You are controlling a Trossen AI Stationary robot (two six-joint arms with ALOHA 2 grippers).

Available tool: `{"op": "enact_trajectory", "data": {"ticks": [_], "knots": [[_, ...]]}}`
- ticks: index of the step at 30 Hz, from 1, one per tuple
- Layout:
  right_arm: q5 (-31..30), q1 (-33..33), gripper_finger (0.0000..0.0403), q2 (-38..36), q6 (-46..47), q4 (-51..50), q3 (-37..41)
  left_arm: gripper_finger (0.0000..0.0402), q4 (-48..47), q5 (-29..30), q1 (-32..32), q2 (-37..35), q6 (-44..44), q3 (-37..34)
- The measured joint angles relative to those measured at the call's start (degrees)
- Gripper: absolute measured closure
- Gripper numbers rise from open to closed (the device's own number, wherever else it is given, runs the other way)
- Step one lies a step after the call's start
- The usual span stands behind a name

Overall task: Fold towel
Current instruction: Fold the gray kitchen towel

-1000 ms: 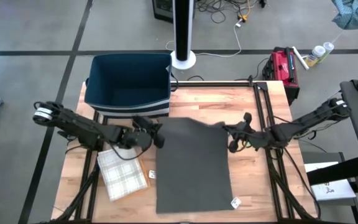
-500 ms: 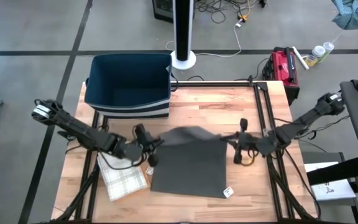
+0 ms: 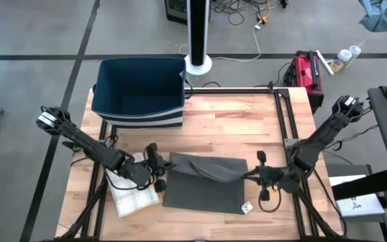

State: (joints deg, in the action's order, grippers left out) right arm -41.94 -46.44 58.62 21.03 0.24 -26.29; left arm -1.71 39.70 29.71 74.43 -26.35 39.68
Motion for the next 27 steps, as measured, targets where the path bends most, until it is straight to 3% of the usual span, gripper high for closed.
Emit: {"op": "enact_trajectory", "data": {"ticks": [14, 21, 27], "knots": [[0.2, -3.7, 0.0401, 6.0, 6.1, 0.6, -2.2, 0.0401, -0.8, -4.8, 3.0, 6.4, 0.3, 0.0], [1.3, -5.3, 0.0401, 13.5, 12.3, 1.3, -2.6, 0.0401, 1.3, -5.1, 3.1, 11.1, 0.1, 0.0], [1.7, -6.5, 0.0401, 17.4, 15.4, 2.7, -3.4, 0.0401, 2.6, -8.9, 3.3, 13.0, 0.1, 0.0]]}}
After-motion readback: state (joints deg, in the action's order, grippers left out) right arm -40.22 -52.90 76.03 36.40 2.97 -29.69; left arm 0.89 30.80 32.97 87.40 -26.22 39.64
